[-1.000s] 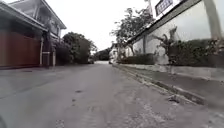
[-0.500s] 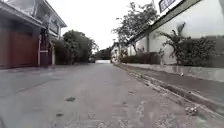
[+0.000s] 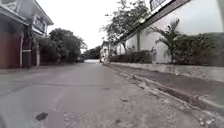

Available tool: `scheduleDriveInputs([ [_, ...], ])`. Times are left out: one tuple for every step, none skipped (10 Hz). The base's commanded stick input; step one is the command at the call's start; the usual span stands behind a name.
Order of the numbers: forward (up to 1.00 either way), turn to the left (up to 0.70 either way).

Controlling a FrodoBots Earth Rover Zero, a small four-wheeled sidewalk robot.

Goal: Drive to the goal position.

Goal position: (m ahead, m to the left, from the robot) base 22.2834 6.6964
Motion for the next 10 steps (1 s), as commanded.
scheduleDriveInputs([
  [1.0, 0.0],
  [1.0, 0.0],
  [1.0, 0.0],
  [1.0, 0.0],
  [1.0, 0.0],
  [1.0, 0.06],
  [1.0, 0.08],
  [1.0, 0.04],
  [1.0, 0.0],
  [1.0, 0.29],
])
